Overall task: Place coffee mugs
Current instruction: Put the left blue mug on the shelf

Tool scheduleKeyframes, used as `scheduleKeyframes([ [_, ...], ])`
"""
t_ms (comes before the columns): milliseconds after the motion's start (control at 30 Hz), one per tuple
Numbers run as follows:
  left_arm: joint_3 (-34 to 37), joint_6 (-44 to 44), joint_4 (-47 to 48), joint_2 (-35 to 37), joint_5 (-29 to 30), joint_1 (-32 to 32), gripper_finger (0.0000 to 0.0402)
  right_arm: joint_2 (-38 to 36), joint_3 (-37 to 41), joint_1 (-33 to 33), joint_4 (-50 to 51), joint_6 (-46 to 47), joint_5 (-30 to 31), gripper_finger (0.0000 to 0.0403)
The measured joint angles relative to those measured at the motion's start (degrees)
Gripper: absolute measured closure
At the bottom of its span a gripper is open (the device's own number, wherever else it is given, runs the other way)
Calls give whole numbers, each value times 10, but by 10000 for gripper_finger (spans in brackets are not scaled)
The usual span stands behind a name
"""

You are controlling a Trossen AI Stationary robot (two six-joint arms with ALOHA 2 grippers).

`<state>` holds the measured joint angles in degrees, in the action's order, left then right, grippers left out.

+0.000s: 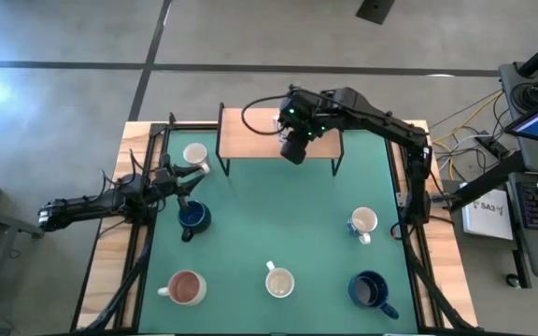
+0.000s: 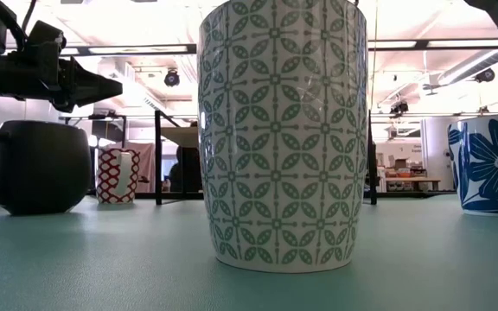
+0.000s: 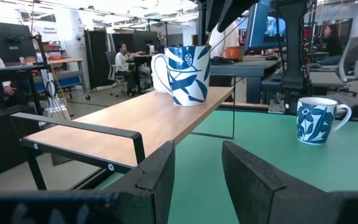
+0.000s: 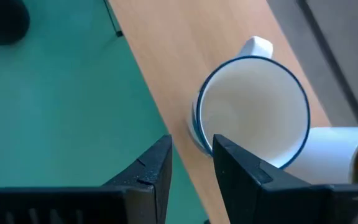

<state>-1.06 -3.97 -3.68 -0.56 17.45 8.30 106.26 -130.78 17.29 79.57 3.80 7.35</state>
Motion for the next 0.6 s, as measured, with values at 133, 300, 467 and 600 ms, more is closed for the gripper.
scheduleKeyframes([
  [133, 0, 0, 0, 0, 0, 0, 285, 0, 1, 1, 0, 6, 1, 296],
  [300, 0, 0, 0, 0, 0, 0, 285, 8, 8, -3, 1, -7, -1, 296],
  [467, 0, 0, 0, 0, 0, 0, 285, 17, 20, -3, -3, -32, -3, 296],
  [600, 0, 0, 0, 0, 0, 0, 285, 23, 21, -3, -14, -51, 7, 296],
])
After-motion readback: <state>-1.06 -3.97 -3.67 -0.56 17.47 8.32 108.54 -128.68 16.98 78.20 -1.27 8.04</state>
